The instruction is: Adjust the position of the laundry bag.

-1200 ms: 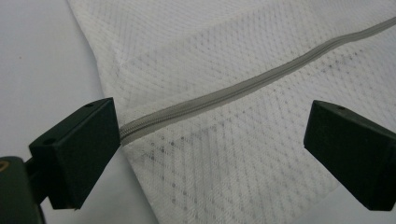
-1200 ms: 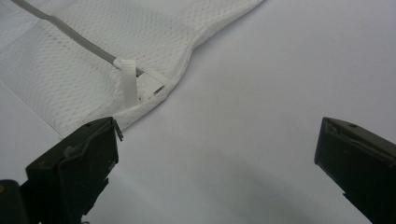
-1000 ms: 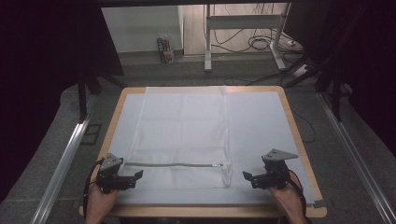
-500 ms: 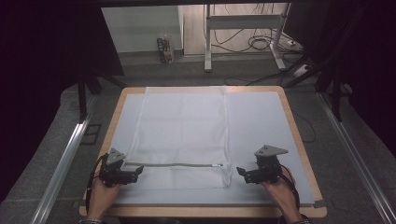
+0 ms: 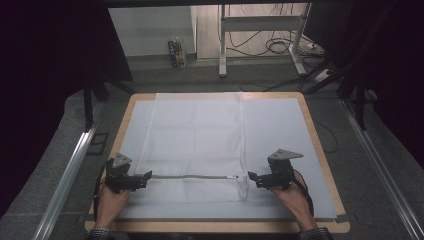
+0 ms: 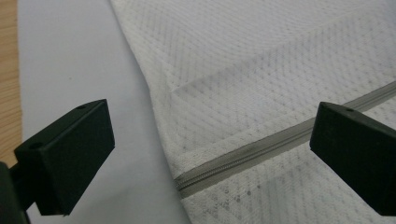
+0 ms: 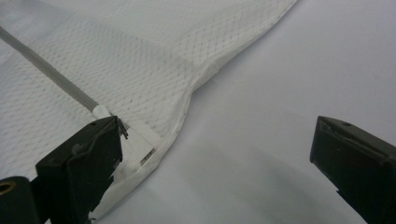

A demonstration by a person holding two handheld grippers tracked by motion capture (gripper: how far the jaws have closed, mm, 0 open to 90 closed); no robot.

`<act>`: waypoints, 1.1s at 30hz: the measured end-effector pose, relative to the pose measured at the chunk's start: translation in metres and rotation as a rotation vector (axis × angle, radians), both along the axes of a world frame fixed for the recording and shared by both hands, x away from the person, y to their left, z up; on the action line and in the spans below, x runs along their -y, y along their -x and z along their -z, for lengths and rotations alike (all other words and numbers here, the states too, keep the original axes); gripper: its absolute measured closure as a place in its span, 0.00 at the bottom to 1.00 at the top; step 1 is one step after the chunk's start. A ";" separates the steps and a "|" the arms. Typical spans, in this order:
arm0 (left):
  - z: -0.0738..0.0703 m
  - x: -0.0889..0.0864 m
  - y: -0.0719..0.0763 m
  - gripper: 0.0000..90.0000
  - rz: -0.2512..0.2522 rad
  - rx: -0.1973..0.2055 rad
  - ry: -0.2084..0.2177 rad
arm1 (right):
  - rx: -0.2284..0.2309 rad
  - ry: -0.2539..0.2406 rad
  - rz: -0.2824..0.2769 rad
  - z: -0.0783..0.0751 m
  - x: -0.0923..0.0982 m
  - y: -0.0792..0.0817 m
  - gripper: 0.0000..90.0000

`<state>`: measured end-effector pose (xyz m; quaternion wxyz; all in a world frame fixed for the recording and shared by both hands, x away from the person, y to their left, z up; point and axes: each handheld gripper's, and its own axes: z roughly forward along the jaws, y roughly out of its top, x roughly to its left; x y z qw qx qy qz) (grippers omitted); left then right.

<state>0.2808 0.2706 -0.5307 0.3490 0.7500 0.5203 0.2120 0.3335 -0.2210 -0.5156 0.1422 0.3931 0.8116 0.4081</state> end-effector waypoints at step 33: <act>0.004 -0.007 -0.048 0.36 -0.038 0.042 -0.061 | 0.013 0.161 -0.006 -0.006 -0.052 -0.046 0.68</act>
